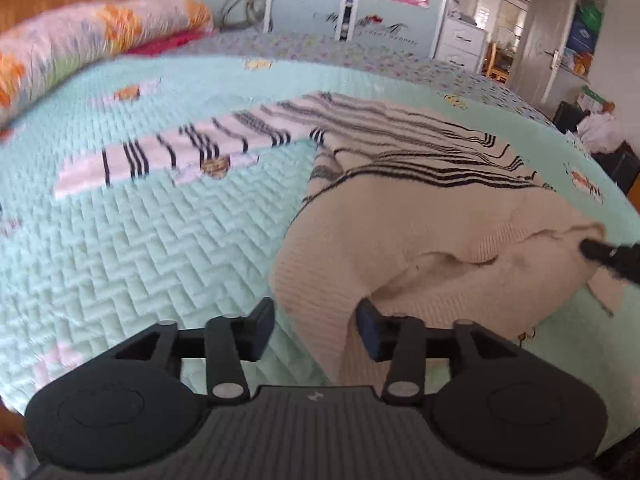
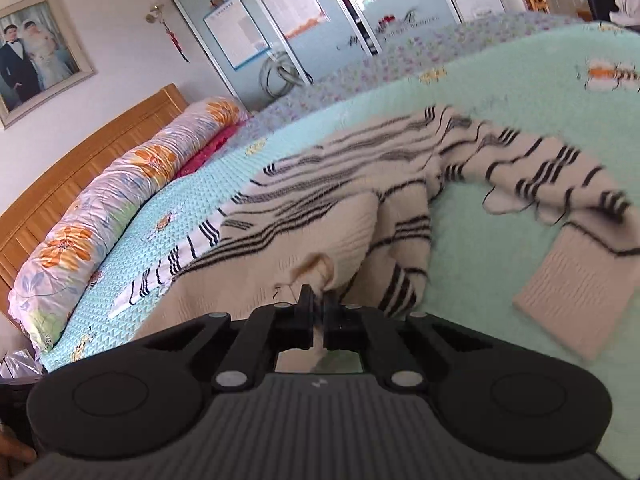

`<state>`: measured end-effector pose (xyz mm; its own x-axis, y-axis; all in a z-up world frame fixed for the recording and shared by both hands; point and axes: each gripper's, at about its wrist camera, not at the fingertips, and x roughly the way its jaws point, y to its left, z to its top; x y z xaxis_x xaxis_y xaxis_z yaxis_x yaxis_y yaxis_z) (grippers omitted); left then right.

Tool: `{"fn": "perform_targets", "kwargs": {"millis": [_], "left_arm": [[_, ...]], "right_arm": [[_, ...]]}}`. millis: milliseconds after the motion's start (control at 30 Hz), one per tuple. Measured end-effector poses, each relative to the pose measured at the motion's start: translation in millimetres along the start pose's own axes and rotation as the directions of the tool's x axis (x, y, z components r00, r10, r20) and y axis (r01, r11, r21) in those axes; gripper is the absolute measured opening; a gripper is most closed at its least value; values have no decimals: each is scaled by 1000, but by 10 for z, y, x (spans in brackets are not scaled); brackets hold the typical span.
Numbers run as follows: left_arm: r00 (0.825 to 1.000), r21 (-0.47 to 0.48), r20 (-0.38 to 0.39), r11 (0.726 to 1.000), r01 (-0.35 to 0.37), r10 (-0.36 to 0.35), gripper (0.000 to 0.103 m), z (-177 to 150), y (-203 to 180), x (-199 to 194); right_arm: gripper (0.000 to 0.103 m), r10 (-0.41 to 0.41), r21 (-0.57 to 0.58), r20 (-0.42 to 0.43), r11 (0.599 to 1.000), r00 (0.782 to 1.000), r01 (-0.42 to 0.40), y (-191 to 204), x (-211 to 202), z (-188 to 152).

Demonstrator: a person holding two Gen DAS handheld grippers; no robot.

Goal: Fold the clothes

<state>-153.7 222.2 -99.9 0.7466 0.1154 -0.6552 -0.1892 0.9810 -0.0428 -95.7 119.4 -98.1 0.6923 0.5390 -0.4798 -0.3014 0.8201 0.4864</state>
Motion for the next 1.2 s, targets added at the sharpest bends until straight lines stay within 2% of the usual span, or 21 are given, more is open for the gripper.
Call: {"fn": "perform_targets", "kwargs": {"millis": [133, 233, 300, 367, 500, 600, 633, 667, 700, 733, 800, 833, 900, 1033, 1200], "left_arm": [[998, 181, 58, 983, -9, -1, 66, 1, -286, 9], [998, 307, 66, 951, -33, 13, 67, -1, -486, 225], [999, 380, 39, 924, -46, 34, 67, -10, -595, 400], [999, 430, 35, 902, -38, 25, 66, -42, -668, 456], [997, 511, 82, 859, -38, -4, 67, -117, -794, 411], [996, 563, 90, 824, -66, 18, 66, -134, -842, 542], [995, 579, 93, 812, -76, 27, 55, -138, -856, 590], [996, 567, 81, 821, -64, 22, 42, -113, -826, 617], [998, 543, 64, 838, -45, 12, 9, -76, -779, 635], [999, 519, 47, 854, -26, 2, 2, -39, -733, 654], [997, 396, 59, 918, 19, -46, 2, 93, -559, 538], [995, 343, 89, 939, 19, -53, 2, 163, -461, 438], [988, 263, 150, 965, 7, -48, 1, 283, -294, 212], [970, 134, 239, 991, 11, -43, 1, 441, 0, -252], [957, 76, 289, 997, 13, -35, 1, 367, 147, -629]], "right_arm": [[3, 7, -1, 25, 1000, 1000, -7, -10, -245, 44], [3, -4, -23, 20, 1000, 1000, 4, 6, -292, 35], [3, -13, -32, 14, 999, 1000, 13, 14, -298, 26], [3, -14, -11, 3, 1000, 1000, 14, -28, -287, 16], [3, -21, 2, -8, 1000, 1000, 21, -67, -287, -32], [3, -21, -18, -9, 1000, 1000, 21, -24, -275, -64], [3, -27, -37, -7, 999, 1000, 26, 2, -279, -73], [3, -32, -54, -5, 998, 999, 32, 28, -283, -81], [3, -38, -61, -1, 997, 999, 38, 32, -291, -81], [3, -44, -68, 3, 997, 999, 44, 34, -300, -81], [3, -63, -63, 15, 996, 998, 64, -12, -334, -62], [3, -74, -60, 22, 995, 997, 75, -37, -358, -49], [3, -100, -66, 33, 993, 994, 102, -73, -426, -11], [3, -119, -124, 51, 985, 992, 124, -16, -646, 19], [3, -126, -265, 33, 955, 991, 131, 221, -893, -141]]}}
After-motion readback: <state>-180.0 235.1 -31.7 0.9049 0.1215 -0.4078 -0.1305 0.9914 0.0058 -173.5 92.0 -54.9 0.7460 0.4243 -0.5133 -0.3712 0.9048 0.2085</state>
